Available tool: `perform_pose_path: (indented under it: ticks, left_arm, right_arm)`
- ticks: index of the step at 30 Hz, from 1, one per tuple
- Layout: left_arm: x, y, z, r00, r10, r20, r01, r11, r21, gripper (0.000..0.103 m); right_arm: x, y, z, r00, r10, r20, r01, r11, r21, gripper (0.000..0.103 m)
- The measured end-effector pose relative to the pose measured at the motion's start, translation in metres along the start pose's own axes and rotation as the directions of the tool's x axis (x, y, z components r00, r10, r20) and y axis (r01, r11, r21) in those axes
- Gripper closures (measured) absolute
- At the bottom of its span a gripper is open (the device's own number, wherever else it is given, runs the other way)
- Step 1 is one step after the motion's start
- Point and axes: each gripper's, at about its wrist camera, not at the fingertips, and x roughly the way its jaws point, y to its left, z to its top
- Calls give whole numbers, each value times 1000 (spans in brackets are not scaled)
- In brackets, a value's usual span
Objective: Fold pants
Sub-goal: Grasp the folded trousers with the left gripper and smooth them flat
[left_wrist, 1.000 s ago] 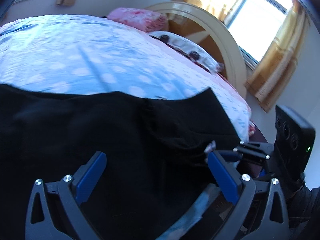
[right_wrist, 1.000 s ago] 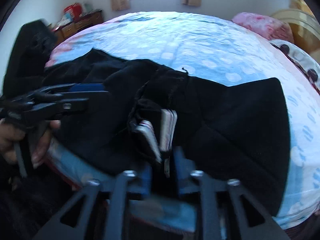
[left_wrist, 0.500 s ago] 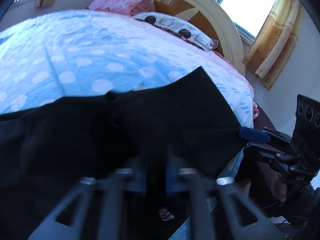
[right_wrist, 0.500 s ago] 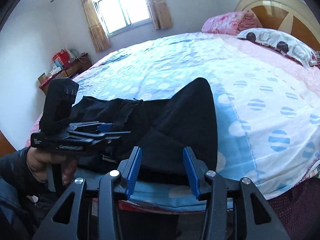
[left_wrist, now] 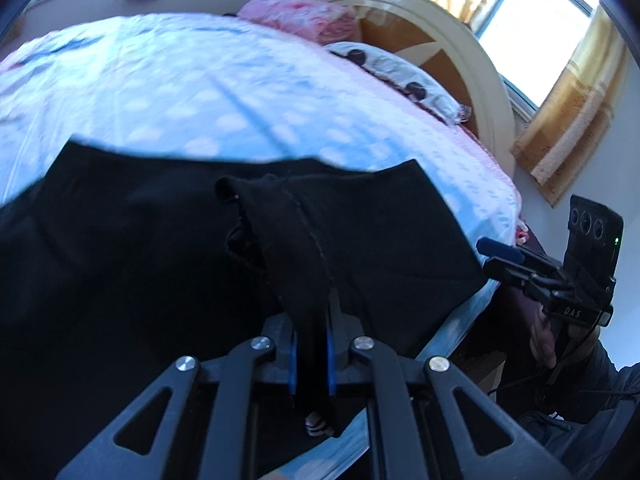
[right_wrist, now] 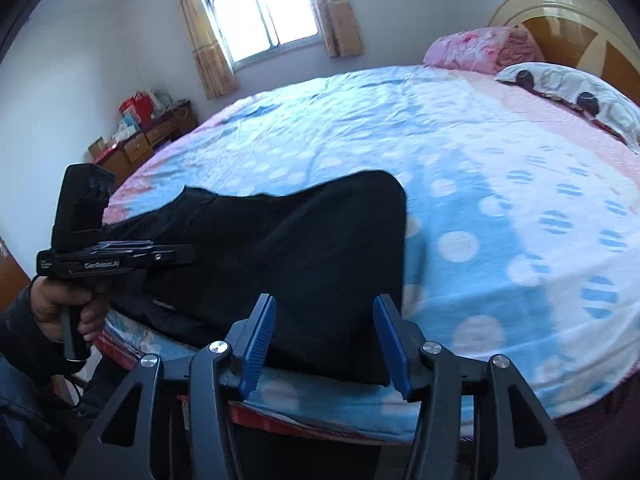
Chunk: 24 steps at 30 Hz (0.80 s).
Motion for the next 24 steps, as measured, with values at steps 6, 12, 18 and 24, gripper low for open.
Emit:
perform_pose_path:
  ticks: [6,12,18,24]
  left_arm:
    - [-10,11,-2,999,-1,46,3,999,-38,93]
    - [-11,33,-1,998,28,52,-24,997,-69,92]
    - [-10,37,-6,998,24,50,-20,996,-87,92]
    - [-5,36,-9,999,36,36,-33,996,-81,87]
  right_arm:
    - [13,19,2,999,20,-32,-21,999,-46,50]
    - [26,22,-1,997,-4,-78,-1,998,-67,50]
    - [40,15,-9,991,-17,-134,10,998,-56,50]
    - [52,20,-14,981,-50,-188,26,992,-127,49]
